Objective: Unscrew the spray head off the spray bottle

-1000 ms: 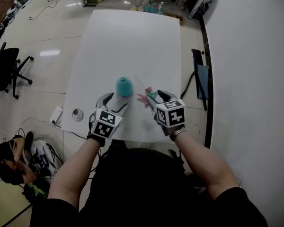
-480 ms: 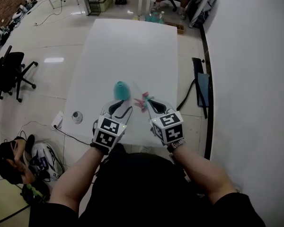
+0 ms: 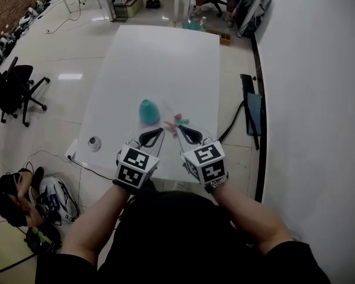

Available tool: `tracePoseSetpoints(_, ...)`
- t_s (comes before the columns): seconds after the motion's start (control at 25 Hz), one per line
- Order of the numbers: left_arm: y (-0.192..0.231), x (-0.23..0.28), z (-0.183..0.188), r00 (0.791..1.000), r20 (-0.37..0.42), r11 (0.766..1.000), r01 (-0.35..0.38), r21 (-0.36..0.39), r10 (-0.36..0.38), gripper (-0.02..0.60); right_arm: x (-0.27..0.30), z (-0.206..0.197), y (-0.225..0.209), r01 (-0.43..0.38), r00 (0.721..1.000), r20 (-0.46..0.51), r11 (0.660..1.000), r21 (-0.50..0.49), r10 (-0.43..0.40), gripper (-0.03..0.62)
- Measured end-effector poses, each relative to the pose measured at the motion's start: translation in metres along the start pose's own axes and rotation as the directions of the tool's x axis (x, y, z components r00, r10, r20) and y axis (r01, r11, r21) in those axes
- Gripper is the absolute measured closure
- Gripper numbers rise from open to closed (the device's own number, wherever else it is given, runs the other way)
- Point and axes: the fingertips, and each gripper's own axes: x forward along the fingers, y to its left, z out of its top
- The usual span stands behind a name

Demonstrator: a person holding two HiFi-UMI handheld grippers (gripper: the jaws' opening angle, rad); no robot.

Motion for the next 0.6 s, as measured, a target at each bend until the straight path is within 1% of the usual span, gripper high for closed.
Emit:
tracePoseSetpoints(0.28, -0.0015, -0.0039, -0.0025, 1.000, 0.001, 1.000, -0.020, -0.009, 0.020, 0.566, -0.0031, 0.0004, 0.0088, -0.026, 1.000, 0.006, 1.000, -0.005, 0.026, 0.603)
tracePoseSetpoints(0.6, -0.0023, -0.0045, 0.0019, 0.999, 0.008, 0.999, -0.035, -0.006, 0.035, 0.566, -0.0057, -0.0027, 0.0068, -0.025, 1.000, -0.003, 1.000, -0.016, 0.025, 0.603)
